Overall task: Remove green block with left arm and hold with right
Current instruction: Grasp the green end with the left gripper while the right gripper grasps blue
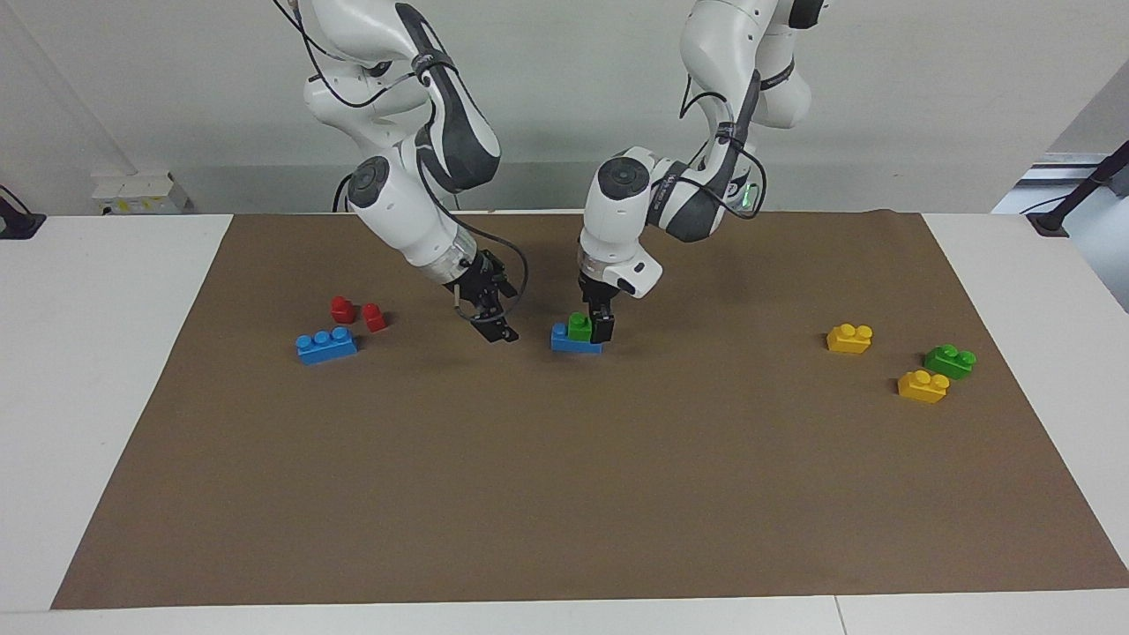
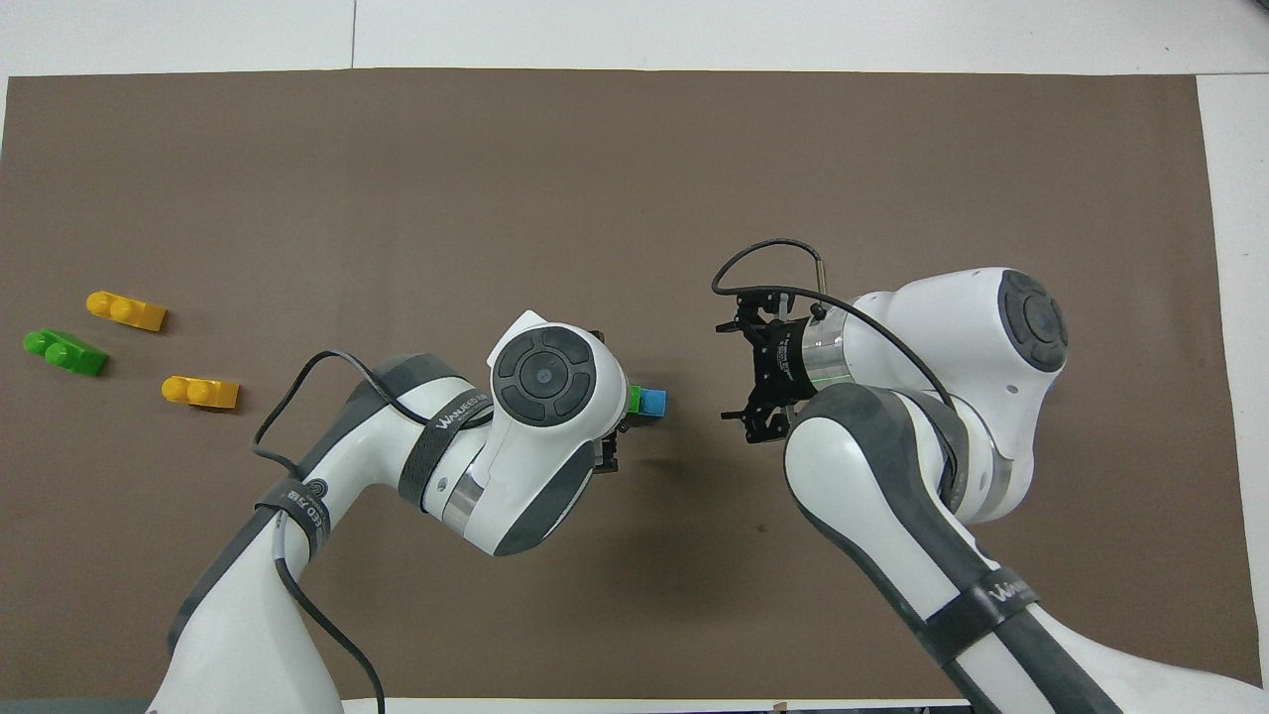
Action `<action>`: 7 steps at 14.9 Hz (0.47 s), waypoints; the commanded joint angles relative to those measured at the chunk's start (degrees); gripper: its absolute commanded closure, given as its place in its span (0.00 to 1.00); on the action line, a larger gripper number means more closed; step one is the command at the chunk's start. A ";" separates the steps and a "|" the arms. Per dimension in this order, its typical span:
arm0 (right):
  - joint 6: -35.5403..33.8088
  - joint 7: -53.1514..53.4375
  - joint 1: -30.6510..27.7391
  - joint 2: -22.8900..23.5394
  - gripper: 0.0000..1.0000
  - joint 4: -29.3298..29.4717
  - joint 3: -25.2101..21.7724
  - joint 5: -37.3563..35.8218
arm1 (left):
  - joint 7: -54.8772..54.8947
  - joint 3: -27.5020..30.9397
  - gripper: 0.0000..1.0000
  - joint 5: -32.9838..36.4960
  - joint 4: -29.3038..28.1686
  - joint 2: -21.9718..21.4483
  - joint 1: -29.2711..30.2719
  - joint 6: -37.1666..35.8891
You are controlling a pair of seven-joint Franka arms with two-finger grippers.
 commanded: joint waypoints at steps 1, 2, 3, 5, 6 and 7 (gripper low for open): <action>2.67 0.87 1.73 0.40 0.00 -1.19 -0.15 2.52 | -1.89 0.85 0.00 1.49 0.24 0.13 -1.22 -0.34; 2.68 0.78 1.73 0.49 0.00 -1.19 -0.07 2.97 | -1.89 0.94 0.00 1.49 0.24 0.13 -1.22 -0.34; 2.77 0.70 1.82 0.92 0.00 -1.19 -0.07 2.97 | -1.97 0.94 0.00 1.49 0.33 0.13 -1.22 -0.34; 3.03 0.52 1.90 2.06 0.00 -1.19 -0.07 3.06 | -1.97 0.94 0.00 1.57 0.33 0.13 -1.22 -0.52; 3.29 0.35 1.90 2.59 0.00 -1.19 -0.07 2.97 | -1.97 0.94 0.00 1.92 0.33 0.13 -1.22 -0.61; 3.73 0.34 1.99 2.95 0.00 -1.19 -0.07 2.97 | -1.97 0.94 0.00 2.01 0.33 0.13 -1.22 -0.61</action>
